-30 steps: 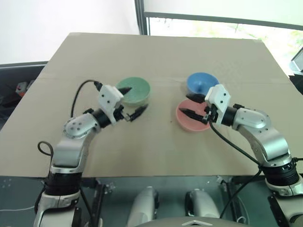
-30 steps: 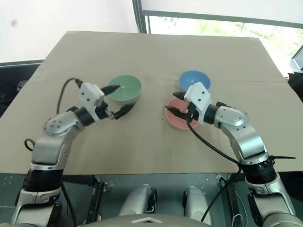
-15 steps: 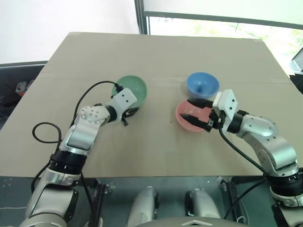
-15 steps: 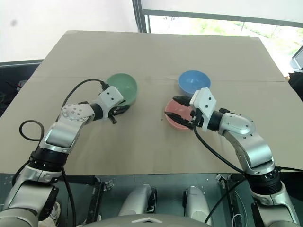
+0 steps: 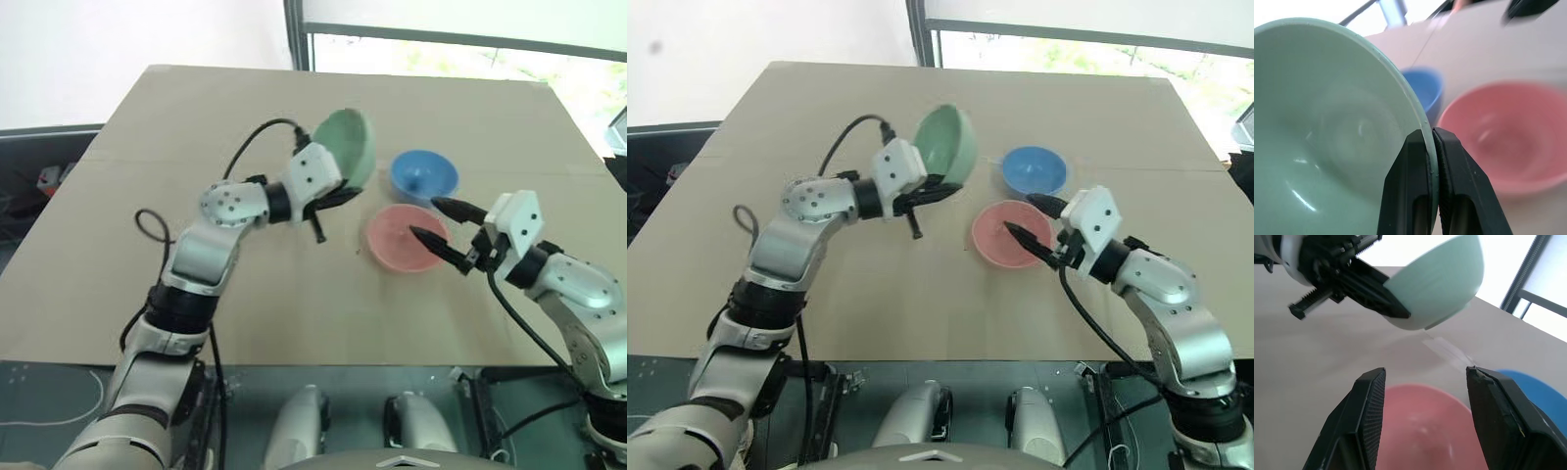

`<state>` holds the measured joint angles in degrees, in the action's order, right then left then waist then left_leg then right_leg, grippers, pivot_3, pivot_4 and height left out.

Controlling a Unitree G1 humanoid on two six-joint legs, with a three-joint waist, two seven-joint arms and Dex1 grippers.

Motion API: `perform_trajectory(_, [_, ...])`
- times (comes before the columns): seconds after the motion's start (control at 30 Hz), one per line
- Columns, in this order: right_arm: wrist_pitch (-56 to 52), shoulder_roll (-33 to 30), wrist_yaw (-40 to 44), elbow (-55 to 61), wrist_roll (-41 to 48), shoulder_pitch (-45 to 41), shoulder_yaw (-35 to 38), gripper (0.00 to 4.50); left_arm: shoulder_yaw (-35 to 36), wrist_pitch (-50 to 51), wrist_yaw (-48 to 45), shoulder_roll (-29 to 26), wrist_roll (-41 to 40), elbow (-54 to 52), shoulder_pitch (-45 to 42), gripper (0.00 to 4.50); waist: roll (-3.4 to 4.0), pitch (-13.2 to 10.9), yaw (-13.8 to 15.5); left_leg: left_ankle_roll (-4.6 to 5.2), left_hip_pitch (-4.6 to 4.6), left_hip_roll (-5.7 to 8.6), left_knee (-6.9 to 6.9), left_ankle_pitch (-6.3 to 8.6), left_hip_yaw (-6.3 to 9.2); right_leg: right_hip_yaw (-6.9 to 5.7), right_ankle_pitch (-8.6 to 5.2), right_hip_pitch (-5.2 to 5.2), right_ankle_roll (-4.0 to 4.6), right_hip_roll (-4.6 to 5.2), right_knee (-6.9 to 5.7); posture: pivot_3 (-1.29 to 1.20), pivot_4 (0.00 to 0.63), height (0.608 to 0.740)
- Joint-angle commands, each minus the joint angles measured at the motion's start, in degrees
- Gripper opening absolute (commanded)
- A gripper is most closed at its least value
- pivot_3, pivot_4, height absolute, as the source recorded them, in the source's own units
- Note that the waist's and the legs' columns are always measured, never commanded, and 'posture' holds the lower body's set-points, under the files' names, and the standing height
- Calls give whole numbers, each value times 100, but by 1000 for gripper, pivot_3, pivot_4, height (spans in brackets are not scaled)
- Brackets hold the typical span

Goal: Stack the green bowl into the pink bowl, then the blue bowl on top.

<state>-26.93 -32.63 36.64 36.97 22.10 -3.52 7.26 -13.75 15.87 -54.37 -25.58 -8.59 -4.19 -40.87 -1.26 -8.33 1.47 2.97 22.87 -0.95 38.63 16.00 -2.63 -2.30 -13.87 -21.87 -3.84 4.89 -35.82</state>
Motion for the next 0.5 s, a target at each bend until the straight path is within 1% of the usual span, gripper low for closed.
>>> perform_trajectory(0.03, [-55, -72, -309, 783, 12, 519, 513, 2730, -300, -310, -563, 324, -209, 443, -332, 160, 1, -1, -24, 0, -2, 0, 0, -1, -3, 3, 0, -1, 0, -1, 0, 0, 150, 740])
perform_trajectory(0.13, [-149, -37, -520, 1080, 21, 793, 630, 2730, -407, -344, -814, 465, -189, 824, -500, 160, 2, 0, -83, 0, -11, -2, 7, -1, -7, 10, 0, -1, 0, -3, -2, 0, 150, 740])
perform_trajectory(0.17, [-175, -18, -587, 1193, 15, 903, 663, 2730, -468, -438, -985, 474, -184, 939, -539, 794, 2, 0, -88, 0, -14, -4, 9, -1, -9, 13, 0, 0, 0, -5, -3, 0, 150, 740])
perform_trajectory(0.23, [-237, 25, -715, 1403, 27, 1096, 716, 2730, -500, -612, -1141, 531, -163, 1157, -620, 1401, 3, 0, -73, 1, -16, -7, 10, 0, -9, 17, 0, 0, 0, -9, -4, 0, 150, 740])
perform_trajectory(0.3, [-280, 34, -791, 1532, 53, 1225, 738, 2730, -440, -754, -1121, 590, -124, 1317, -686, 2116, 3, 0, -63, 1, -14, -8, 10, 0, -6, 16, -1, -1, 0, -10, -3, 0, 150, 740])
perform_trajectory(0.33, [-298, 30, -812, 1589, 71, 1284, 751, 2730, -403, -816, -1095, 604, -101, 1375, -707, 2619, 2, 1, -60, 2, -12, -6, 10, 1, -7, 17, -1, -1, 0, -8, -1, 0, 150, 740])
perform_trajectory(0.37, [-308, 28, -827, 1655, 86, 1354, 769, 2730, -379, -876, -1072, 593, -68, 1396, -708, 2792, 2, 0, -53, 3, -11, -5, 10, 1, -6, 17, -1, 0, 0, -6, 0, 0, 150, 740])
perform_trajectory(0.4, [-312, 30, -829, 1744, 105, 1473, 815, 2730, -371, -976, -1079, 545, -17, 1401, -688, 3207, 2, 0, -50, 6, -6, -5, 11, 3, -6, 17, 0, -1, 0, -2, 2, 0, 150, 740])
perform_trajectory(0.5, [-303, -8, -741, 1991, 222, 1927, 1030, 2730, -277, -1041, -991, 436, 14, 1273, -575, 3207, 2, 0, -53, 12, -2, -6, 12, 7, -6, 16, 0, -1, 0, -1, 2, 0, 150, 740])
